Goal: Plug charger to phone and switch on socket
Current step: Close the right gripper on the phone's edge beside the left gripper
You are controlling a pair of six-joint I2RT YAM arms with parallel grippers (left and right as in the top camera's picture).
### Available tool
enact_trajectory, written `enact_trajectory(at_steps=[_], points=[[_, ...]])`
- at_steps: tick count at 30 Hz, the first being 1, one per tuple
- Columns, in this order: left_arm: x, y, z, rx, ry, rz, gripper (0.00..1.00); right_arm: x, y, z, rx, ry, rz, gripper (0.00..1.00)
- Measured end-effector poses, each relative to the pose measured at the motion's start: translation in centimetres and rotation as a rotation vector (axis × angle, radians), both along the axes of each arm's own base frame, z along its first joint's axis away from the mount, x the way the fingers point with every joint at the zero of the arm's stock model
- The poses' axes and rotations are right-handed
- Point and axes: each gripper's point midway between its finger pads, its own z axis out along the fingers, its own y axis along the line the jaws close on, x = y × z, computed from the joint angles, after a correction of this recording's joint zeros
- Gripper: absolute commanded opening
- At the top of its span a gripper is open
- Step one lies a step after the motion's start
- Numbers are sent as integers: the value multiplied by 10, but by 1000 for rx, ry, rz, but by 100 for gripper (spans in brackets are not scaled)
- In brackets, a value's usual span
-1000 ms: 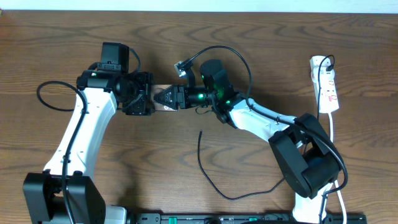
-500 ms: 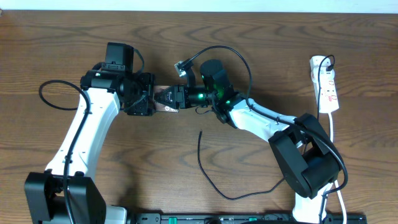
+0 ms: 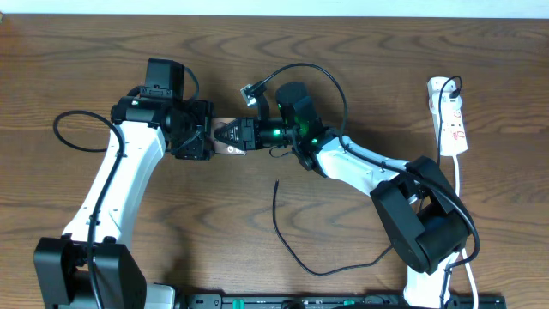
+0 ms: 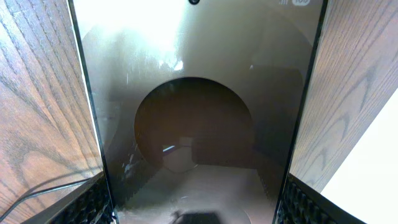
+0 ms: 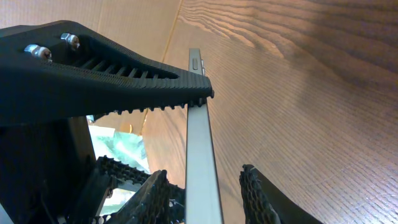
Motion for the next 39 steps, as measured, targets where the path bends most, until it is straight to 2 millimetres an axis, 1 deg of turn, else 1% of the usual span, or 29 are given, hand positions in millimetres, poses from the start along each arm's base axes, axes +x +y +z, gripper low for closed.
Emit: enact_trajectory(at_steps=[11, 22, 27, 32, 39], points=[[0, 0, 0, 0, 0, 0, 7, 0, 0, 0, 0, -1, 1, 29], [0, 0, 0, 0, 0, 0, 7, 0, 0, 0, 0, -1, 1, 28], [0, 0, 0, 0, 0, 0, 7, 0, 0, 0, 0, -1, 2, 21], [0, 0, 0, 0, 0, 0, 7, 0, 0, 0, 0, -2, 2, 19], [0, 0, 0, 0, -1, 0, 7, 0, 0, 0, 1, -3, 3, 14]])
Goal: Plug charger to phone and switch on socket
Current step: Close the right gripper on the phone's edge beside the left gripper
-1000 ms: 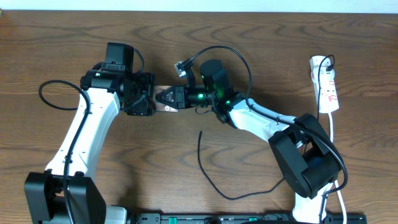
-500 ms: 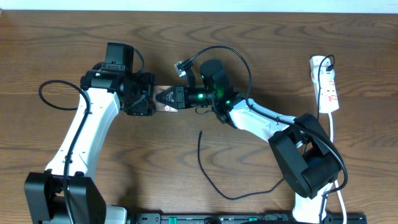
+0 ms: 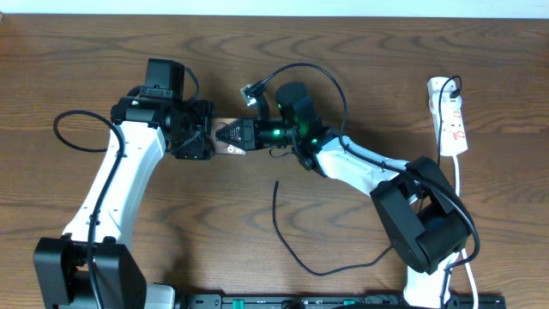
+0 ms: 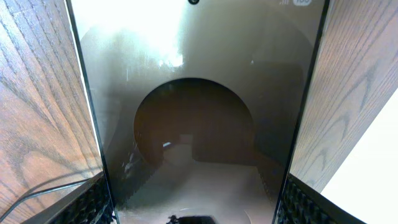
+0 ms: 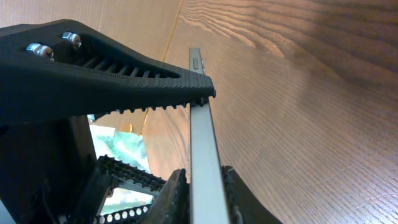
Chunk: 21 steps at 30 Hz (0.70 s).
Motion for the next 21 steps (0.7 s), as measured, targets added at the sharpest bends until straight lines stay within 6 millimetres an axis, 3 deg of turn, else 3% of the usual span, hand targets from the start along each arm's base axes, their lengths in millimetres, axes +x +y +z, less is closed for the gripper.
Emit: enact_trajectory(at_steps=[21], points=[[0, 0, 0, 3, -1, 1, 8, 0, 0, 1, 4, 14, -2, 4]])
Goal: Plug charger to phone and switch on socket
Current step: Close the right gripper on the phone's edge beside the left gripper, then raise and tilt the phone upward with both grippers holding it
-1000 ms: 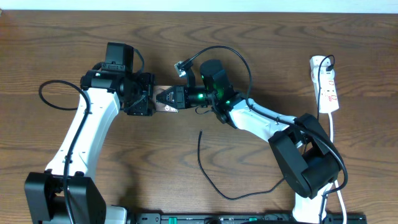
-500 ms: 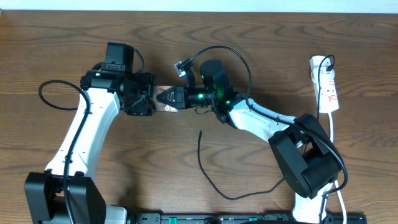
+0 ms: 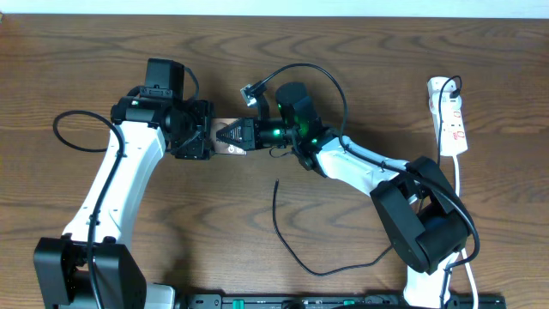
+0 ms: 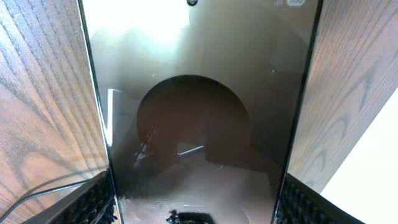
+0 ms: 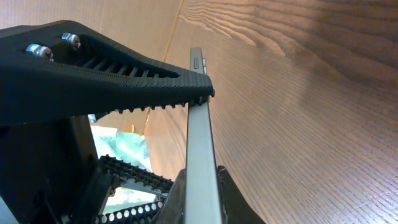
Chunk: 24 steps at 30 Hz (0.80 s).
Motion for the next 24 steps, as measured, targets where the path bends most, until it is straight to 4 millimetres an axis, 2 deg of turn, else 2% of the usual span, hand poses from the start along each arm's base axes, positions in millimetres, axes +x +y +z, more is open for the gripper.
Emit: enact_trajectory(at_steps=[3, 4, 5, 11, 12, 16, 24], points=[[0, 0, 0, 0, 0, 0, 9, 0, 0, 0, 0, -3, 0, 2], [0, 0, 0, 0, 0, 0, 15, 0, 0, 0, 0, -3, 1, 2], [0, 0, 0, 0, 0, 0, 17, 0, 0, 0, 0, -3, 1, 1], [0, 0, 0, 2, 1, -4, 75, 0, 0, 0, -1, -7, 2, 1], [0, 0, 0, 3, 0, -6, 79, 0, 0, 0, -1, -9, 3, 1], [-1, 0, 0, 4, 2, -11, 86, 1, 0, 0, -2, -11, -1, 1], [-2, -4, 1, -2, -15, -70, 87, 2, -1, -2, -8, -6, -6, 1]])
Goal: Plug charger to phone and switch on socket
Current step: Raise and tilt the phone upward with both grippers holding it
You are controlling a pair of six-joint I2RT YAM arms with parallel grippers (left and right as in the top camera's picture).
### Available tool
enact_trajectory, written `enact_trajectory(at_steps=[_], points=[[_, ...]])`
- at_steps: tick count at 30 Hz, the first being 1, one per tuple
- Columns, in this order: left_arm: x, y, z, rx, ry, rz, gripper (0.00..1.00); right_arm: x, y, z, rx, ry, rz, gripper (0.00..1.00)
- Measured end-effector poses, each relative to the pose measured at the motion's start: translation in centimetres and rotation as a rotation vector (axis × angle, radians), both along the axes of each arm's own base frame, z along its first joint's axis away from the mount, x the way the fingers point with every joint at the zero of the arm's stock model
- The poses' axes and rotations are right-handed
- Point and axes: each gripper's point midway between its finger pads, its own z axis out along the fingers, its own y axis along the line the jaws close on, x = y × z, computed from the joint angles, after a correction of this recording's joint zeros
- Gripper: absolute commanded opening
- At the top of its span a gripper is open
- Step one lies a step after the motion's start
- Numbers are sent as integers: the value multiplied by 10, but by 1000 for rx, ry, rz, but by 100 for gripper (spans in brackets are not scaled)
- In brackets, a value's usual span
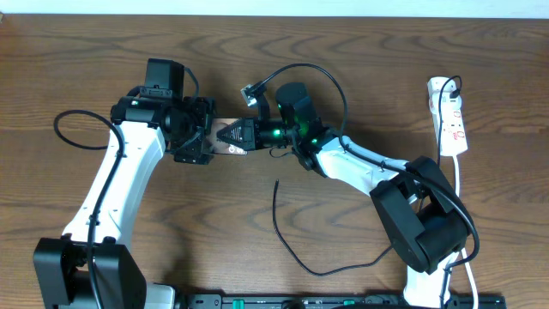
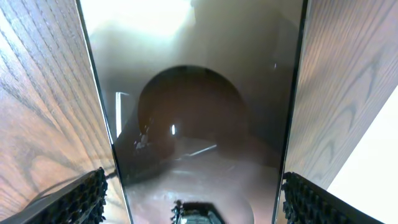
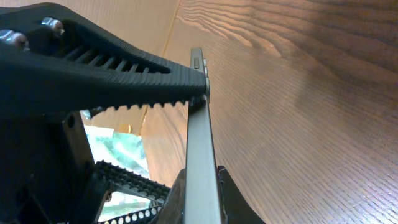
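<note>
The phone (image 1: 221, 126) is held off the brown table between both grippers. Its glossy screen (image 2: 199, 93) fills the left wrist view. My left gripper (image 2: 196, 190) straddles its long edges, with a thin gap showing at the left pad (image 2: 87, 199), so it stands slightly open. In the right wrist view the phone (image 3: 198, 124) appears edge-on, and my right gripper (image 3: 200, 190) is shut on it. The black charger cable (image 1: 287, 240) lies loose on the table, its free end (image 1: 276, 183) below the grippers. The white socket strip (image 1: 452, 116) lies at the far right.
The left arm's own black cable (image 1: 69, 129) loops on the table at the left. A black rail (image 1: 343, 300) runs along the table's front edge. The wooden table (image 1: 171, 232) surrounds the charger cable.
The phone sits differently in the left wrist view: its top edge is now out of frame and the left pads stand a little wider. The right gripper stays shut on the phone.
First my left gripper held the phone while the right gripper's fingers stood open on either side of its thin edge. Then the right fingers had come in against the phone and shut on it. Now the right holds it and the left pads have eased off.
</note>
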Motion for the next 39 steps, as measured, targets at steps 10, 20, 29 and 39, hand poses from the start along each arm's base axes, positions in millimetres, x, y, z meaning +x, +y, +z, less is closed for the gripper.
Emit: enact_trajectory(at_steps=[10, 20, 29, 39], points=[[-4, -17, 6, -54, -53, -185, 88, 16, -23, -12, -41, 30, -46, 1], [12, -39, 25, -103, -256, -426, 88, 53, -64, -13, -43, 39, -146, 1], [32, -51, 44, -112, -432, -533, 88, 78, -94, 2, 42, 144, -225, 1], [53, -55, 63, -95, -575, -564, 88, 95, -111, 28, 175, 294, -284, 1]])
